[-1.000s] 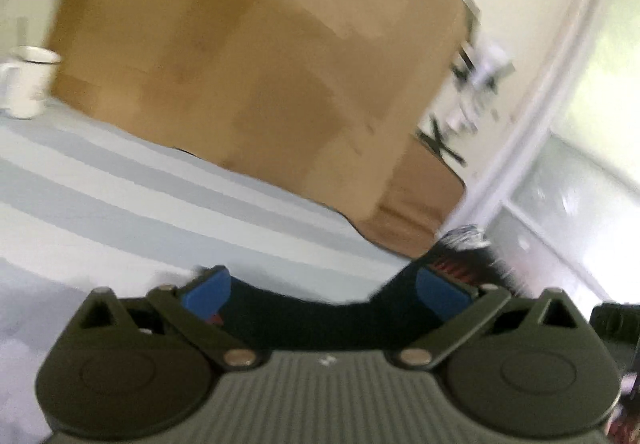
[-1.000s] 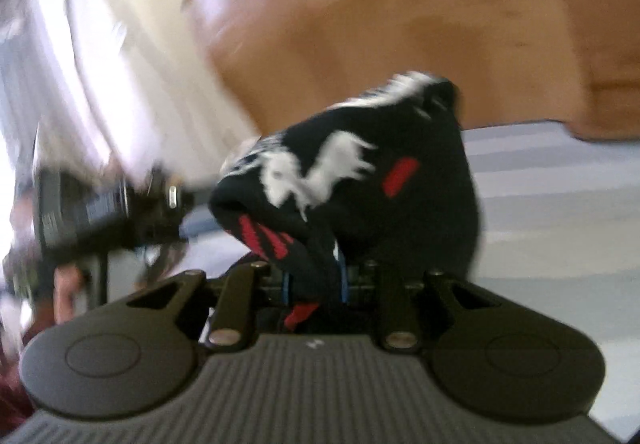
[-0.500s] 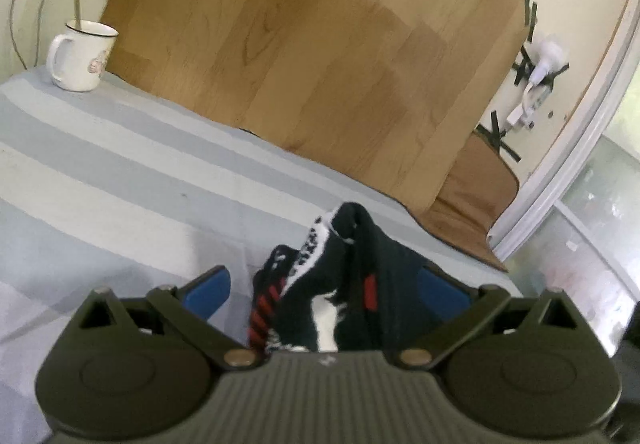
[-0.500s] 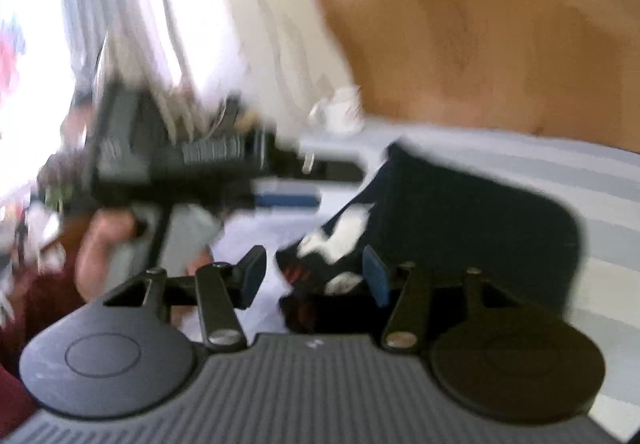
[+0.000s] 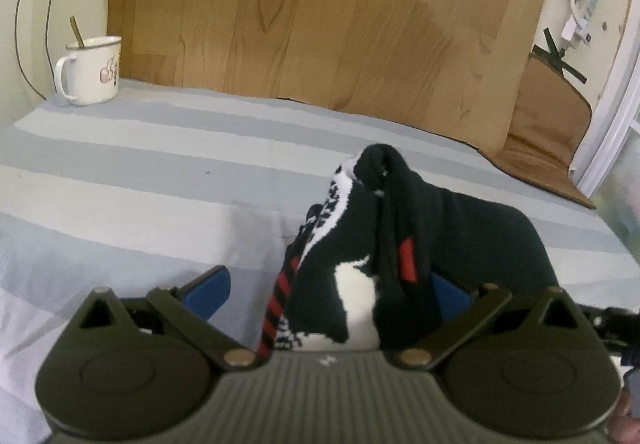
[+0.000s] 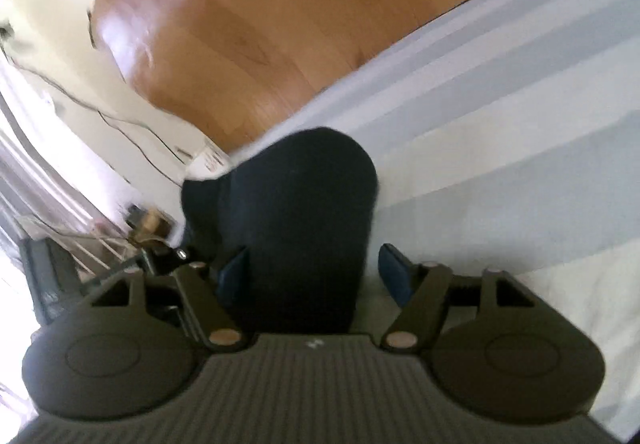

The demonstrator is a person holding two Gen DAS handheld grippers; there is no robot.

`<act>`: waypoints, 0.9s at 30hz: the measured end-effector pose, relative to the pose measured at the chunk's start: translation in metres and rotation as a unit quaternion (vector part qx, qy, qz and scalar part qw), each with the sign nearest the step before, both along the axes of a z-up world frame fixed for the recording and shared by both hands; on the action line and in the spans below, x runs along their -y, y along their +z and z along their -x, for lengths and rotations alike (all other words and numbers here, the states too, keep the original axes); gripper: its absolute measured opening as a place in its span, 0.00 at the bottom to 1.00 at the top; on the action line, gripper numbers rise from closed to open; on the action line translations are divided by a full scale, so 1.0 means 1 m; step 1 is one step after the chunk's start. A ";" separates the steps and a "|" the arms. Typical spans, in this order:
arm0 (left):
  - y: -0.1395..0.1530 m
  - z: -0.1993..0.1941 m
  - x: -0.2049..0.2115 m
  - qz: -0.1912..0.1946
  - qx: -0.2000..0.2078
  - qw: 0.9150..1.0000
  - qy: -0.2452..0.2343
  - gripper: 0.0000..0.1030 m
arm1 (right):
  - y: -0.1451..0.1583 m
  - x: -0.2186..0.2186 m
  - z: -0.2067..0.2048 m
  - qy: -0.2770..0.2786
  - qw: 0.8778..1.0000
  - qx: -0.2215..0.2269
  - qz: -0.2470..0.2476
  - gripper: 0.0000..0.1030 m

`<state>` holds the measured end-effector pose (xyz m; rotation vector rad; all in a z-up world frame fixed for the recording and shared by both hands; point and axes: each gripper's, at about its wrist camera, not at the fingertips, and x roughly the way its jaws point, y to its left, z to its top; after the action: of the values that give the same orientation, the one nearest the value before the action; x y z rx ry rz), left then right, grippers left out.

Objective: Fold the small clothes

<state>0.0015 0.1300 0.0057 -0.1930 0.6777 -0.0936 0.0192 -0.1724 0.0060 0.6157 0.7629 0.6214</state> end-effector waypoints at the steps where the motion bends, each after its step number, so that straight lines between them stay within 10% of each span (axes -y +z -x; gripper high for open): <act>1: 0.000 0.001 0.002 -0.006 0.002 1.000 0.001 1.00 | 0.000 0.000 0.003 0.002 1.000 0.008 0.001 0.71; 27: -0.014 0.010 -0.006 0.043 0.032 0.999 0.002 1.00 | -0.004 -0.025 -0.003 0.042 0.995 0.081 0.033 1.00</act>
<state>-0.0085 0.1358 -0.0085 -0.2735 0.6100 -0.1240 0.0221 -0.1478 0.0017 0.4672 0.6565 0.7114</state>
